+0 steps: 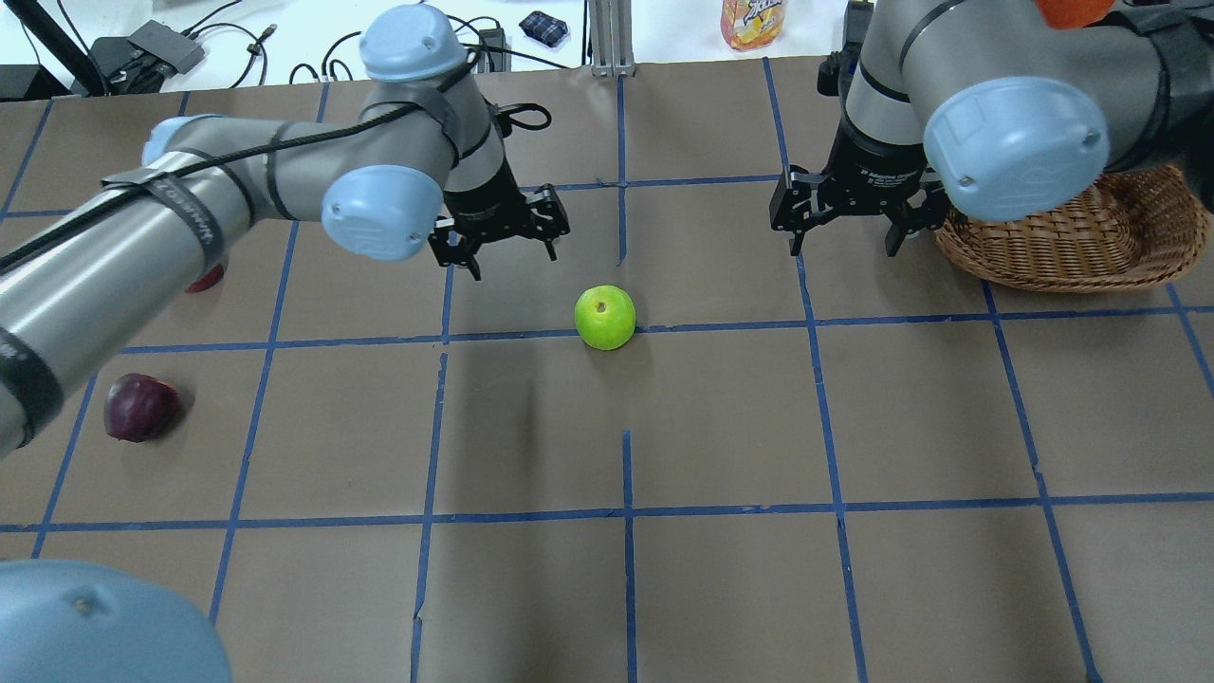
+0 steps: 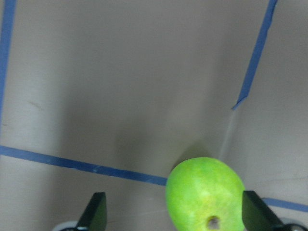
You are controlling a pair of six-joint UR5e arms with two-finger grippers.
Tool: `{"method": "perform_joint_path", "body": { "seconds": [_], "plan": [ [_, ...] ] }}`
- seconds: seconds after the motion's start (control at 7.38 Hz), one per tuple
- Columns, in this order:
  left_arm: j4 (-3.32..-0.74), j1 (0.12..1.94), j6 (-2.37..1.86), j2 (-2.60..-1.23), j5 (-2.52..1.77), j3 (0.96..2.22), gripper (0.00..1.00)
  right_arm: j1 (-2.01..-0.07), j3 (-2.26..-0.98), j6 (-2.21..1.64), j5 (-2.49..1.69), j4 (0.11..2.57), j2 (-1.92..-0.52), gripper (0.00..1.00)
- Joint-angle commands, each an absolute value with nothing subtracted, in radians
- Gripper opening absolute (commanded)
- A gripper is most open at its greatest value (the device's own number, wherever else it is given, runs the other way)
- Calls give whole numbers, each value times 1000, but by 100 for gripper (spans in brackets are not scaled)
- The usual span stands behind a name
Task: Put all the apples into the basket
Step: 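Grasp the green apple with right gripper while left gripper reaches red apple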
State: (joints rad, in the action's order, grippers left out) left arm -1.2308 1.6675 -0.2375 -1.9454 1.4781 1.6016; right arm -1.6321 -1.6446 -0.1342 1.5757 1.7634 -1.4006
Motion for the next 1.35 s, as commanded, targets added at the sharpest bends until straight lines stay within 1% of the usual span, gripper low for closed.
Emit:
{"method": "perform_joint_path", "body": {
  "seconds": [0.0, 0.14, 0.27, 0.41, 0.68, 0.81, 1.08, 1.22],
  "plan": [
    [-1340, 1498, 53, -1866, 1546, 1615, 100, -1744, -1641, -307, 1531, 1939, -1301, 100],
    [-1354, 1414, 206, -1852, 1599, 1624, 100, -1790, -1638, -396, 1531, 2015, -1252, 100],
    [-1344, 1335, 319, -1842, 1715, 1629, 100, -1825, -1611, -443, 1529, 2023, -1223, 100],
    [-1323, 1262, 383, -1862, 1751, 1617, 100, -1857, -1571, -522, 1529, 2025, -1171, 100],
    [-1145, 1146, 565, -1911, 1711, 1602, 100, -1923, -1487, -584, 1529, 2039, -1064, 100],
    [-1112, 1129, 581, -1955, 1622, 1571, 100, -1934, -1471, -618, 1529, 2039, -1031, 100],
    [-1083, 1126, 594, -2113, 1609, 1411, 100, -1936, -1465, -621, 1529, 2043, -980, 100],
    [-1086, 1123, 641, -2173, 1617, 1369, 100, -1936, -1463, -620, 1528, 2045, -974, 100]
  ]
}}
